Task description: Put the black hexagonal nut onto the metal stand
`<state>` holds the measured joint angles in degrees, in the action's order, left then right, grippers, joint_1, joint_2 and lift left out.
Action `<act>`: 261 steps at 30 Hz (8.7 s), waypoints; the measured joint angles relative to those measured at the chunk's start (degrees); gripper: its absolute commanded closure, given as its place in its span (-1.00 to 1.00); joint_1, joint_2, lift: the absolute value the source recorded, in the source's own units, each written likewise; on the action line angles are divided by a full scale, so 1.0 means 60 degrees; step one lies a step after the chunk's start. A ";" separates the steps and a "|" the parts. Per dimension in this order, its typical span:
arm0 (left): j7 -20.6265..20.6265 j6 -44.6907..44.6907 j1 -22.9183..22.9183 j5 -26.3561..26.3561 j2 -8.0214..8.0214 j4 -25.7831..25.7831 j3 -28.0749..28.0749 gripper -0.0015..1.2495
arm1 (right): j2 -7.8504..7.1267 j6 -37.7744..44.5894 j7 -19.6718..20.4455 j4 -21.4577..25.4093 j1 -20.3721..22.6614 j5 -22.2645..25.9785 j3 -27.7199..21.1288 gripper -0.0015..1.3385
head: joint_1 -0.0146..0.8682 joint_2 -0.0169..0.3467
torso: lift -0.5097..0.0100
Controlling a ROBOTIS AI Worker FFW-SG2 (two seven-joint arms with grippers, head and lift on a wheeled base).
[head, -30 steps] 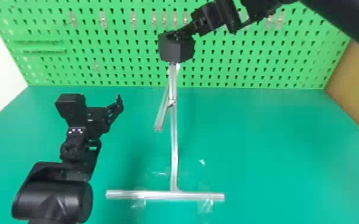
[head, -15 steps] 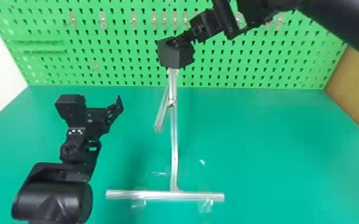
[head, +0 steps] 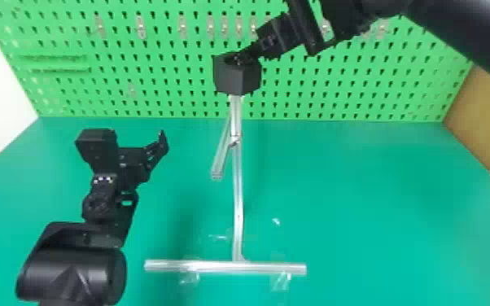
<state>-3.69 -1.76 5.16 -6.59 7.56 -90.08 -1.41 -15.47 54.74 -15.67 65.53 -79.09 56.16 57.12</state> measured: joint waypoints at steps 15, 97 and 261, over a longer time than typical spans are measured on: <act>0.0000 0.0000 0.0037 0.0000 0.0000 0.0002 0.0000 -0.73 | -0.0030 -0.0176 -0.0011 0.0006 0.0155 0.0099 0.0045 0.56 | 0.60 -0.46 | 0.96; 0.0000 -0.0015 -0.0069 -0.0206 -0.0013 -0.0172 0.0196 -0.72 | 0.0909 -0.2769 -0.0350 0.4087 0.7307 -0.3898 -0.8941 -1.00 | 0.60 -0.46 | 0.96; -0.0161 -0.0132 0.0006 -0.0251 -0.0161 0.0151 -0.0161 -0.72 | 0.2296 -0.8513 0.1484 0.2774 1.1146 -0.8523 -0.9910 -0.84 | 0.60 -0.46 | 0.96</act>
<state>-4.66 -2.55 5.19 -8.10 6.59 -89.18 -2.37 -1.69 3.67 -6.76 82.18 -12.22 5.02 -2.34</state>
